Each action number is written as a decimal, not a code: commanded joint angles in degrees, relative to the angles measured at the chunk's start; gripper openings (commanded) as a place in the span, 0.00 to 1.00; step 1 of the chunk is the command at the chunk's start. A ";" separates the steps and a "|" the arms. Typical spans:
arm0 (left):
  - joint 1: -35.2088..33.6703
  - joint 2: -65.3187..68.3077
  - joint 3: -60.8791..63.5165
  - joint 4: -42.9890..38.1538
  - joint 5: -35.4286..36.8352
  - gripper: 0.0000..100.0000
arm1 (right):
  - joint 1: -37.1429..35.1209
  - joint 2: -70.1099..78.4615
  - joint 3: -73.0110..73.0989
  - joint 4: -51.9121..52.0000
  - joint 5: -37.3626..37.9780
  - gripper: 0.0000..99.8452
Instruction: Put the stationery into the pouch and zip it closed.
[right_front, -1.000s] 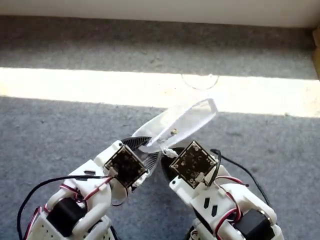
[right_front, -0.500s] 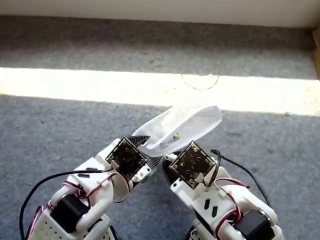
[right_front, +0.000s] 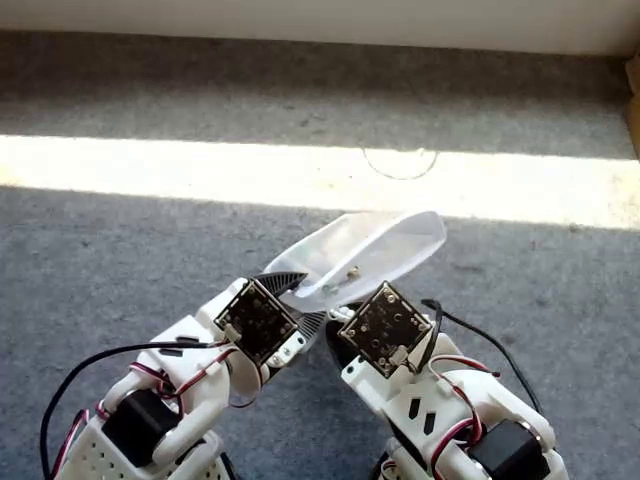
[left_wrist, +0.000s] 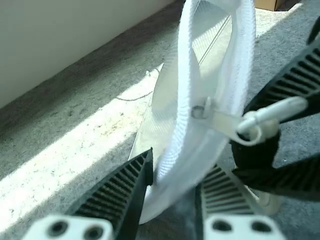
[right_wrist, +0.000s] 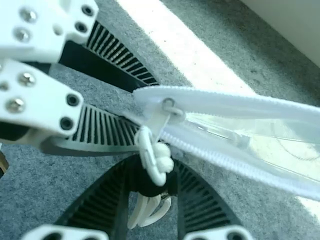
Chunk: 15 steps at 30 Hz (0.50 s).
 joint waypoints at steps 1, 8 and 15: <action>0.84 -0.40 -0.57 -2.99 0.26 0.08 | 0.75 -0.66 -3.30 0.13 0.44 0.01; 0.84 -0.40 -0.57 -3.16 0.26 0.01 | 1.19 -0.66 -3.82 -0.48 0.35 0.01; 0.31 -0.40 -0.66 -3.08 0.44 0.01 | 1.27 -0.66 -12.26 -0.92 0.00 0.01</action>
